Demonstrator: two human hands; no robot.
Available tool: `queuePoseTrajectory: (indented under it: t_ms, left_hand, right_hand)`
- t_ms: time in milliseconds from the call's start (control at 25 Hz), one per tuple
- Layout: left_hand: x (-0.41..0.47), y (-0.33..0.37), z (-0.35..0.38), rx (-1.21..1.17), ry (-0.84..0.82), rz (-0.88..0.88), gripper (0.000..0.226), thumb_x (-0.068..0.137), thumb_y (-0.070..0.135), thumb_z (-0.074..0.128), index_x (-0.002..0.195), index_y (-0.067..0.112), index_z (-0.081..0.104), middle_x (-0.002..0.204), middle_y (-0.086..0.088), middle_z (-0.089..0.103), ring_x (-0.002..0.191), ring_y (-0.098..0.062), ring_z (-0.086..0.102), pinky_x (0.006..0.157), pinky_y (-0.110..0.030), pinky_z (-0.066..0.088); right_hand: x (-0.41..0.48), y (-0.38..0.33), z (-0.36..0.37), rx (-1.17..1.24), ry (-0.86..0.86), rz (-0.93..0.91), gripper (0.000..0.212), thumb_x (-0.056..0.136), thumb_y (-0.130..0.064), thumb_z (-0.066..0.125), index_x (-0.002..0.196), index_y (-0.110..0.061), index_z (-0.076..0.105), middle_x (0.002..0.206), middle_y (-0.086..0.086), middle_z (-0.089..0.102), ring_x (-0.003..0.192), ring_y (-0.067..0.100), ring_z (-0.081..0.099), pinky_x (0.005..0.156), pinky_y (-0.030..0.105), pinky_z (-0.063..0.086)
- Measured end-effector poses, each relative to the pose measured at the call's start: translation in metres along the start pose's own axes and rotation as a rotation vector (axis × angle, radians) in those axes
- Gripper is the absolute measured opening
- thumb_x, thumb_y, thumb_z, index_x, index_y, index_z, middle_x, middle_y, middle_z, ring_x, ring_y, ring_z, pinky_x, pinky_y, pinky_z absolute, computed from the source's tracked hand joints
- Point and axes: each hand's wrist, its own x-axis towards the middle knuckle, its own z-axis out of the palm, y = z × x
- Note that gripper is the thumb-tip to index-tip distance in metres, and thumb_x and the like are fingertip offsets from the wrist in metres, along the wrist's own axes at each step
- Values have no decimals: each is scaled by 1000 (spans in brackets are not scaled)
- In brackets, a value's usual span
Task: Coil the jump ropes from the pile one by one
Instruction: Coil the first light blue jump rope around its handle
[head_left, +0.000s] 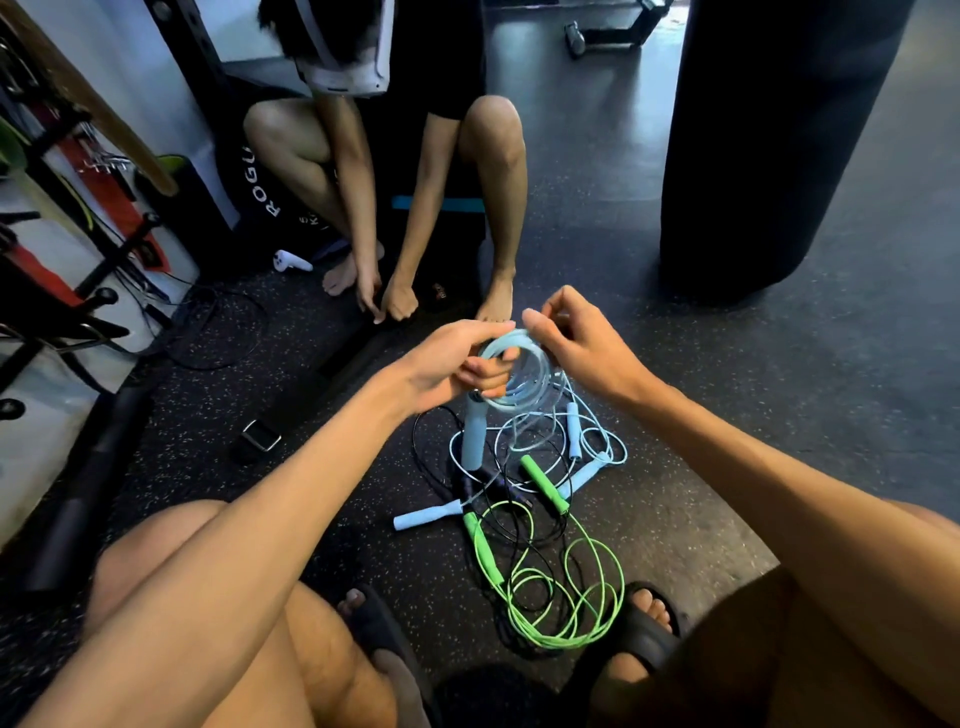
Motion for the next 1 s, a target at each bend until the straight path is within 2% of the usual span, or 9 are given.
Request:
queuePoseTrajectory:
  t_ms: [120,240,360,440,480,560,680,800,1000]
  left_hand:
    - [-1,4,-4,-252,-19,47,39,104,31,30,77,10,47,46,9,20,42,-10,11,53,-26,24]
    - [-3,4,-7,-358,39,114,38,105,32,30,83,8,49,51,7,19,45,-10,16,56,-25,32]
    - [-5,7,-6,-417,102,148,37,105,31,29,84,8,49,48,8,23,46,-10,16,54,-24,34]
    - [-5,9,-8,-437,165,150,36,105,28,31,80,8,48,45,9,23,44,-10,12,50,-22,32]
    - [-5,10,-9,-428,202,147,35,104,26,31,78,9,47,43,9,22,41,-9,12,48,-22,30]
    - [-2,9,-12,-385,282,132,35,102,24,33,73,11,45,40,10,21,35,-6,15,44,-21,27]
    - [-1,8,-17,-305,394,140,34,100,22,35,69,11,43,39,10,19,32,-5,16,39,-21,25]
    - [-1,10,-26,-119,531,148,34,99,21,38,67,11,43,39,9,19,32,-7,15,41,-24,22]
    - [-1,9,-30,252,633,72,36,99,21,39,66,9,47,38,6,23,32,-9,17,44,-25,21]
  right_hand:
    - [0,1,4,140,-87,152,44,102,-42,41,88,-1,50,67,11,58,59,16,54,58,40,49]
    - [2,11,4,228,-217,270,63,104,-44,32,104,13,60,83,26,67,68,30,62,73,47,55]
    - [4,21,4,-71,-294,209,43,102,-35,44,95,3,63,86,19,73,75,27,63,85,54,51]
    - [4,27,3,-290,-326,160,19,96,-26,57,100,-7,57,90,10,74,84,28,66,85,48,53]
    - [3,30,3,-360,-335,147,20,92,-22,62,106,-11,53,95,9,73,87,29,66,83,45,53]
    - [-1,35,1,-496,-354,124,32,86,-17,68,111,-14,48,100,11,70,87,32,64,80,43,53]
    - [-2,46,-3,-685,-351,77,17,87,-12,62,102,-14,53,96,11,70,86,32,64,75,44,53]
    - [2,42,-9,-627,-302,15,9,88,-6,59,88,-15,60,81,2,72,74,23,67,71,44,55]
    - [2,17,-8,-473,-194,-228,6,91,-5,60,90,-9,63,90,6,62,81,21,61,74,35,50]
